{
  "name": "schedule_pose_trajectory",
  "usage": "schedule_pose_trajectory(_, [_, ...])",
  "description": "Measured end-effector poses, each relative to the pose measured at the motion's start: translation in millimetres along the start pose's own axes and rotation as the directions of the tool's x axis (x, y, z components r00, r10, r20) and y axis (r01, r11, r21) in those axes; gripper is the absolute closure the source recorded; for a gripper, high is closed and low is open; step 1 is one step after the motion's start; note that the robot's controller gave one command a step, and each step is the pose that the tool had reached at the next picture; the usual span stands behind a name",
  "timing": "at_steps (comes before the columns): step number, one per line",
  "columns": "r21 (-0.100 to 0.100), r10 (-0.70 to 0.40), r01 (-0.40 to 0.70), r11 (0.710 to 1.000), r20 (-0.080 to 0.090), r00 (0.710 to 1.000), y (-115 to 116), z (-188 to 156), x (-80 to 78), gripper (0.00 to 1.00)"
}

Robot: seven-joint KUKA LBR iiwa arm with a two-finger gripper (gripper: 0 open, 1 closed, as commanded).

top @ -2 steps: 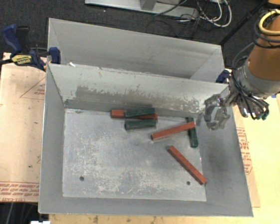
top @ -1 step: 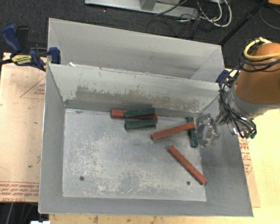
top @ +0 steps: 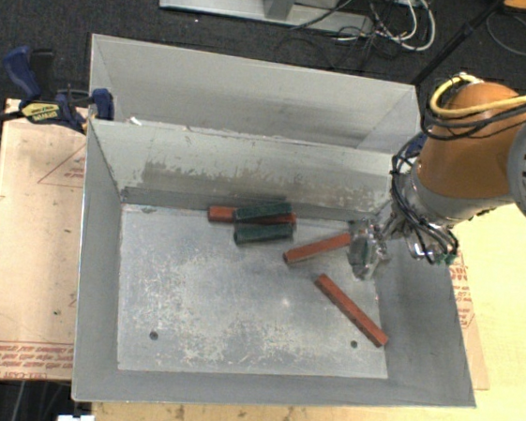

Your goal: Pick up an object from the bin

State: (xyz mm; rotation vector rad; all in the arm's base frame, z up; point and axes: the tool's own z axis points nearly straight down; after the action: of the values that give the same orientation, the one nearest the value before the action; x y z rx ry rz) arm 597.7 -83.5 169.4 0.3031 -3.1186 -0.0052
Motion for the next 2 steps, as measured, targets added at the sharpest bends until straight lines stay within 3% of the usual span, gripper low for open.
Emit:
schedule_pose_trajectory(1, [0.004,-0.141,0.141,0.99,0.007,0.99,-6.8,20.3,38.3,0.0])
schedule_pose_trajectory(2, [0.004,-0.143,0.143,0.99,0.009,0.99,-6.2,19.5,37.5,0.0])
